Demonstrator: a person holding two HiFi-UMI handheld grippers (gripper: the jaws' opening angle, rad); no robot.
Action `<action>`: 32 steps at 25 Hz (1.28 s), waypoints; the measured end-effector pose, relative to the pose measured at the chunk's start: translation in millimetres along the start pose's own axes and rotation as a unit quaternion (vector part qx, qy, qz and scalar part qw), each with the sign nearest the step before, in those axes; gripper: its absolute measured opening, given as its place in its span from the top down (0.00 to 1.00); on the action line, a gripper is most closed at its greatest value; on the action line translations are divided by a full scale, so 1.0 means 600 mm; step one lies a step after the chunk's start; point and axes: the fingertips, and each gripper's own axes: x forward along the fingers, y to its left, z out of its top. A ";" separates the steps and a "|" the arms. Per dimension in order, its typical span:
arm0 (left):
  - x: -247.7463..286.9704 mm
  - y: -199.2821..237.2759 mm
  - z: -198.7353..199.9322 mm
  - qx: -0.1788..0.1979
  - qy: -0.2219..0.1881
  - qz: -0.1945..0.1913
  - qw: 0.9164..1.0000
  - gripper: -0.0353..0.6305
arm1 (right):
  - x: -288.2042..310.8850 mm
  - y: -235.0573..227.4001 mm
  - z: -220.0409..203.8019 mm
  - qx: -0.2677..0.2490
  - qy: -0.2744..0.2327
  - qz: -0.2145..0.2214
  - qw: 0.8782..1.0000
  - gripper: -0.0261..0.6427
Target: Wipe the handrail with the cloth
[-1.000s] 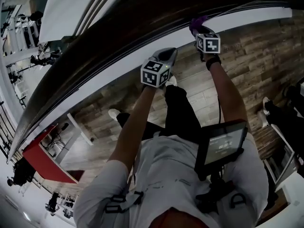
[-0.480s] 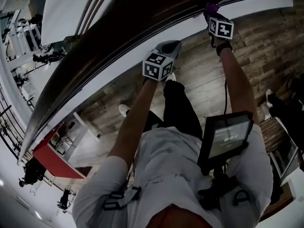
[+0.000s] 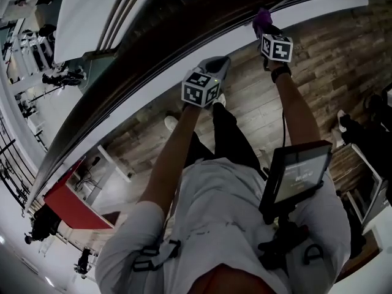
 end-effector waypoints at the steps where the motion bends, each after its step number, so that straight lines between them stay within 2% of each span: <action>1: -0.014 -0.005 0.004 0.001 -0.003 0.000 1.000 0.94 | -0.016 0.021 0.001 -0.020 0.000 0.003 1.000 0.81; 4: -0.073 -0.017 0.010 0.000 -0.018 0.003 1.000 0.94 | -0.075 0.100 -0.004 -0.096 -0.003 0.017 0.995 0.81; 6: -0.118 -0.022 0.010 -0.006 -0.031 0.006 0.999 0.94 | -0.117 0.156 -0.011 -0.119 -0.014 0.033 0.992 0.82; 12: -0.283 -0.037 -0.009 -0.013 -0.080 0.023 0.996 0.95 | -0.268 0.325 -0.027 -0.113 -0.069 0.068 0.989 0.82; 17: -0.444 -0.037 -0.012 -0.011 -0.140 0.066 0.988 0.95 | -0.378 0.482 0.000 -0.116 -0.132 0.122 0.977 0.82; 21: -0.571 -0.028 -0.002 0.012 -0.189 0.124 0.974 0.95 | -0.435 0.596 0.037 -0.130 -0.186 0.172 0.958 0.82; 26: -0.701 -0.030 0.023 0.040 -0.247 0.199 0.947 0.95 | -0.491 0.718 0.067 -0.151 -0.212 0.240 0.935 0.82; 32: -0.839 -0.053 0.065 0.084 -0.306 0.242 0.917 0.94 | -0.566 0.845 0.101 -0.150 -0.250 0.283 0.914 0.82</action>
